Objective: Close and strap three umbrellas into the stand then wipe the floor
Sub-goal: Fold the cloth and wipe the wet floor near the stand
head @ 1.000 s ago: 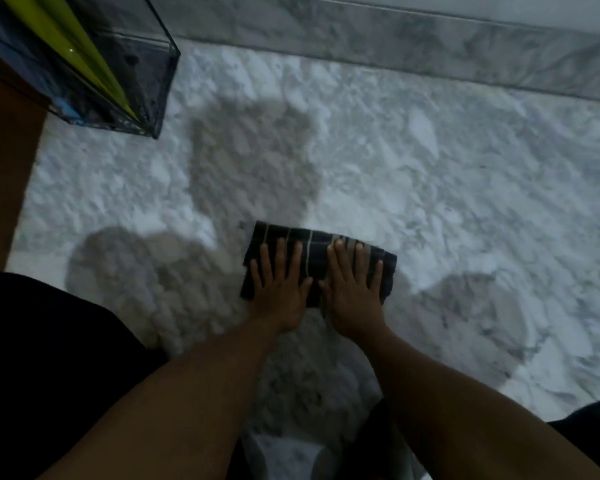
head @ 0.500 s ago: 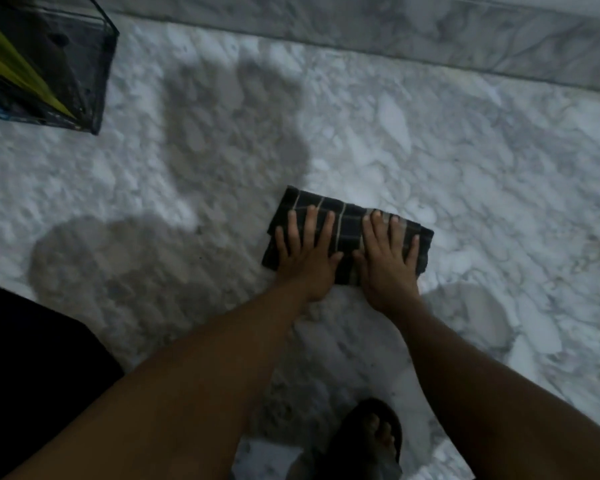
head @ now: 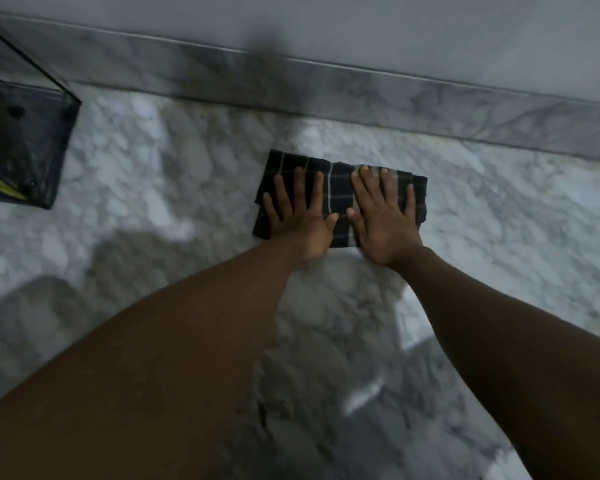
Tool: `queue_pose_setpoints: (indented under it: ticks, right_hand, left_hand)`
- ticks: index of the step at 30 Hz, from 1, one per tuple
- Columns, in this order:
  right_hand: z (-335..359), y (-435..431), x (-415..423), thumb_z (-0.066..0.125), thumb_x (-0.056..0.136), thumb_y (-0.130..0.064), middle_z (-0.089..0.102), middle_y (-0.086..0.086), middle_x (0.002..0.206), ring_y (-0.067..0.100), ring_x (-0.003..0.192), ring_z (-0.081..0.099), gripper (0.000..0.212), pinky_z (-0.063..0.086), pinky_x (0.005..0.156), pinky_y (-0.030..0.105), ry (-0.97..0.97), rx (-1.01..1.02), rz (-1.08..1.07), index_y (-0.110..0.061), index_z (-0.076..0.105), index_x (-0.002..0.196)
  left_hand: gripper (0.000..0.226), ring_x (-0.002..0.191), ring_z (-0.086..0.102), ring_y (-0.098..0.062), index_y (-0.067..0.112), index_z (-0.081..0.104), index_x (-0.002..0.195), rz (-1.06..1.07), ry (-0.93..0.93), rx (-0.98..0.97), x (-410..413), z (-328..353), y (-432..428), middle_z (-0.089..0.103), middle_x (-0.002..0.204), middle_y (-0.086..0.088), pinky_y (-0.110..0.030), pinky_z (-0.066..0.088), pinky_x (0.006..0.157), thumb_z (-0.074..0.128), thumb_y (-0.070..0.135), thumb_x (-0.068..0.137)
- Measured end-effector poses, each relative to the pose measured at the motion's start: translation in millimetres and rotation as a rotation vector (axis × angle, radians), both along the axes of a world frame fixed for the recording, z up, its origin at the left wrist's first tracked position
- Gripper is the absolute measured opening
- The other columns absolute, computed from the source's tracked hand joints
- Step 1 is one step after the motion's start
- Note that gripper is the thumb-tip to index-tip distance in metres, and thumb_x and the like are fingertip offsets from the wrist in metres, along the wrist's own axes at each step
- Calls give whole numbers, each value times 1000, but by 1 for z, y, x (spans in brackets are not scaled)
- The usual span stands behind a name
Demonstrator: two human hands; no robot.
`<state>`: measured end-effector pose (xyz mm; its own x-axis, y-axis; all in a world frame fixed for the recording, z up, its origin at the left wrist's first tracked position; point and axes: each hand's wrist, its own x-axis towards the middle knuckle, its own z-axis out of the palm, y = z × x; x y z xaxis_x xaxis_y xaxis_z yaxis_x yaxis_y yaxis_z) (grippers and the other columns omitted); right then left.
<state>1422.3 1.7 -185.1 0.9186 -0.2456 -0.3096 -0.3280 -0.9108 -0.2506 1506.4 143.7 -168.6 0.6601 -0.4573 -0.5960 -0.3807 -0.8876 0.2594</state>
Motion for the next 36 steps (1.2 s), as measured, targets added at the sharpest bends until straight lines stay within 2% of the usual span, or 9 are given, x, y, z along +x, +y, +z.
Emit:
queue_pose_setpoints:
  ticks: [11, 24, 30, 36]
  right_hand:
    - [-4, -48, 62, 12, 102, -53, -15, -12, 162, 17, 148, -19, 59, -13, 116, 55, 2, -35, 3, -34, -10, 154]
    - [-8, -51, 64, 14, 102, -51, -9, -10, 163, 19, 149, -14, 60, -14, 114, 56, -67, -24, 14, -30, -3, 155]
    - [-12, -65, 51, 23, 102, -48, -5, -8, 164, 24, 149, -14, 62, -13, 115, 58, -98, 75, -45, -28, 1, 156]
    - [-13, -53, -27, 20, 103, -47, -10, -8, 163, 29, 148, -16, 62, -13, 115, 58, -59, 42, -66, -26, -4, 156]
  left_hand:
    - [73, 134, -41, -38, 30, -25, 148, -44, -44, 2, 70, -3, -55, -42, 151, -4, -59, -21, 110, 23, 54, 99]
    - [70, 143, -27, -35, 38, -13, 151, -21, -198, 16, 74, -13, -61, -26, 159, 1, -56, -15, 114, 26, 58, 97]
    - [64, 143, -28, -35, 41, -10, 151, -28, -261, 14, 50, -14, -67, -25, 159, -1, -58, -16, 113, 21, 58, 98]
    - [62, 143, -28, -32, 44, -13, 149, -77, -239, -8, -23, -20, -56, -26, 159, 0, -57, -17, 113, 17, 60, 97]
